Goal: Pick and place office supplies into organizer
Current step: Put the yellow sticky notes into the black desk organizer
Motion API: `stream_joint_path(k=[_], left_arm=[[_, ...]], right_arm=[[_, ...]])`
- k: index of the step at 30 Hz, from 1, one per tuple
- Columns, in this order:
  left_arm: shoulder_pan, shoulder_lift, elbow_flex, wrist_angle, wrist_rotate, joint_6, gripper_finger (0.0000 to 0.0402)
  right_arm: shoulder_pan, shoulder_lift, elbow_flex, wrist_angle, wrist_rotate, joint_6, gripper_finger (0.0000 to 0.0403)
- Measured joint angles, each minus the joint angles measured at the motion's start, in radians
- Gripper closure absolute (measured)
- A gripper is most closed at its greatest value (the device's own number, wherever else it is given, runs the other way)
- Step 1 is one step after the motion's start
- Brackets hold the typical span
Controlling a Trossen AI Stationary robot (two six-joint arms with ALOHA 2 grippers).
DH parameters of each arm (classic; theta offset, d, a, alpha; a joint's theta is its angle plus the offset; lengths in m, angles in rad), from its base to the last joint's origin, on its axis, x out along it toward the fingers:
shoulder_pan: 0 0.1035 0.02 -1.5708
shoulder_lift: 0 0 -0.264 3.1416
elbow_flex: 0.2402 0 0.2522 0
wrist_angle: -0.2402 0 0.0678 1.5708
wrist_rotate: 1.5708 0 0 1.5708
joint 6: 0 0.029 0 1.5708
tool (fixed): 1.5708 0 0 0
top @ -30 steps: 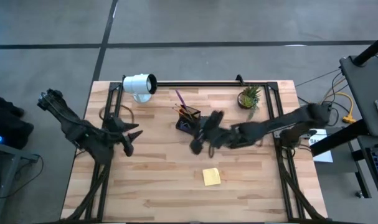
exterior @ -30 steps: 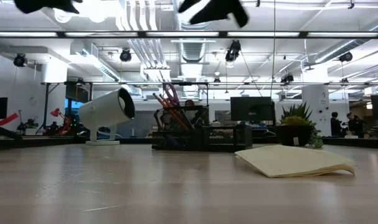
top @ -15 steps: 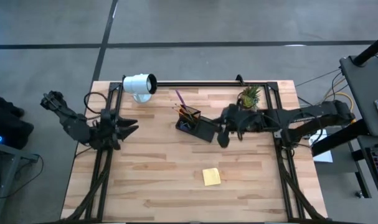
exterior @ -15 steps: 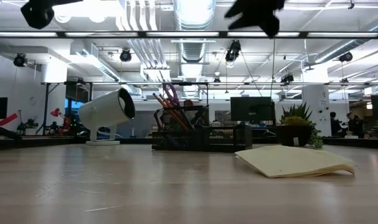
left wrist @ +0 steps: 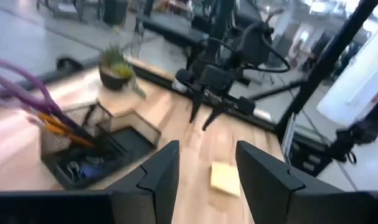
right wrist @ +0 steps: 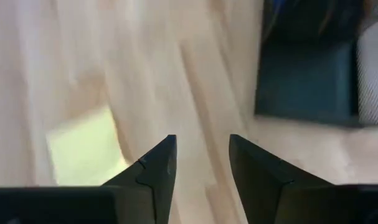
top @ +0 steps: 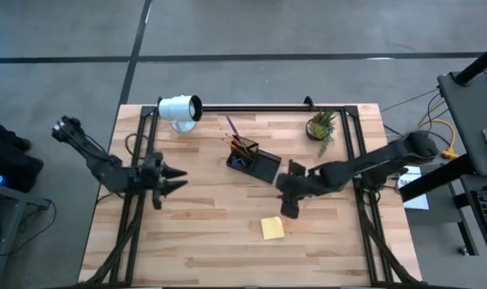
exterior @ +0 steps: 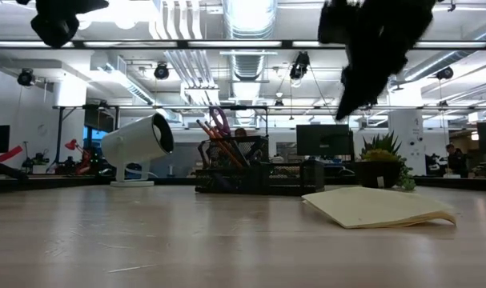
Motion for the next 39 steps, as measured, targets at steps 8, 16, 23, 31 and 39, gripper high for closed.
stream_joint_path(k=[8, 16, 23, 31, 39], left_arm=[[-0.001, 0.187, 0.0, 0.013, 0.062, -0.126, 0.0259], [0.002, 0.354, 0.002, 0.144, 0.149, -0.155, 0.0259], [0.002, 0.485, 0.007, 0.267, 0.17, -0.157, 0.0259], [0.002, 0.561, 0.024, 0.293, 0.17, -0.154, 0.0259], [0.005, 0.569, 0.024, 0.282, 0.172, -0.12, 0.0259]], right_arm=[[0.037, 0.211, 0.105, -0.021, -0.268, -0.16, 0.0251], [0.049, 0.343, 0.201, -0.055, -0.345, -0.286, 0.0229], [0.047, 0.378, 0.197, -0.048, -0.355, -0.286, 0.021], [0.069, 0.408, 0.197, -0.01, -0.39, -0.268, 0.0204], [0.071, 0.463, 0.208, 0.01, -0.39, -0.243, 0.0206]])
